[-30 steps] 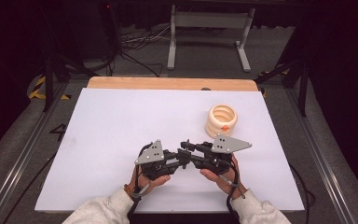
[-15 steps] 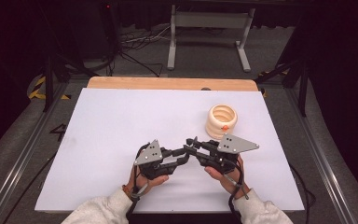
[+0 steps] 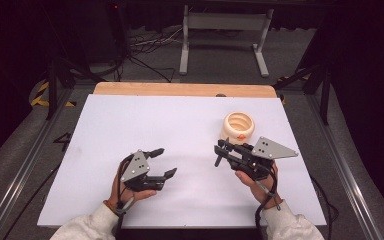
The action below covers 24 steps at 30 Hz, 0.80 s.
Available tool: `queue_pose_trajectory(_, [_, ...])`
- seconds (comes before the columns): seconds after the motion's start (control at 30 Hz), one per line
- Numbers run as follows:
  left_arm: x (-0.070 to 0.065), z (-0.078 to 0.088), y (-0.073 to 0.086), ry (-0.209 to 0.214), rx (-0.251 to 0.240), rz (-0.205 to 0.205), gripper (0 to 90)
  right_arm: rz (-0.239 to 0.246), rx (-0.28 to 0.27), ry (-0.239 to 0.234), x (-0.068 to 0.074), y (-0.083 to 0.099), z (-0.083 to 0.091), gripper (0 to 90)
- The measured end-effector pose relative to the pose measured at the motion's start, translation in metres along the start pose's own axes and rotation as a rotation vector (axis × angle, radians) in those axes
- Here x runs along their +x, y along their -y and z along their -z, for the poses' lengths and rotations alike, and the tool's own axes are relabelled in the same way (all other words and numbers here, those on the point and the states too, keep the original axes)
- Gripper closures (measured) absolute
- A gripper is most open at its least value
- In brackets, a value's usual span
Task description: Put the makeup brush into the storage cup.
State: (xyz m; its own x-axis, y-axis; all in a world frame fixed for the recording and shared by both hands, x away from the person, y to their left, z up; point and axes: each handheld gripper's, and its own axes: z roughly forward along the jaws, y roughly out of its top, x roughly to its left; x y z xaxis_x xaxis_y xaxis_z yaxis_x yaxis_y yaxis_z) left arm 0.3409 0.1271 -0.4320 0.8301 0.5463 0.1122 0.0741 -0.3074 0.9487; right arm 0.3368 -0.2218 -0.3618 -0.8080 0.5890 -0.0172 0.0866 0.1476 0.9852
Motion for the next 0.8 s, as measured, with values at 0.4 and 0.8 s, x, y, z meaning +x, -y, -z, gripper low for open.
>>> queue_pose_trajectory(0.4, [0.02, 0.048, 0.03, -0.053, 0.061, 0.005, 5.0, -0.006, 0.002, 0.069, -0.013, -0.004, 0.013, 74.5])
queue_pose_trajectory(0.8, [0.03, 0.084, 0.05, -0.097, 0.1, 0.035, 3.0, 0.002, 0.001, 0.114, -0.023, -0.009, 0.024, 74.6])
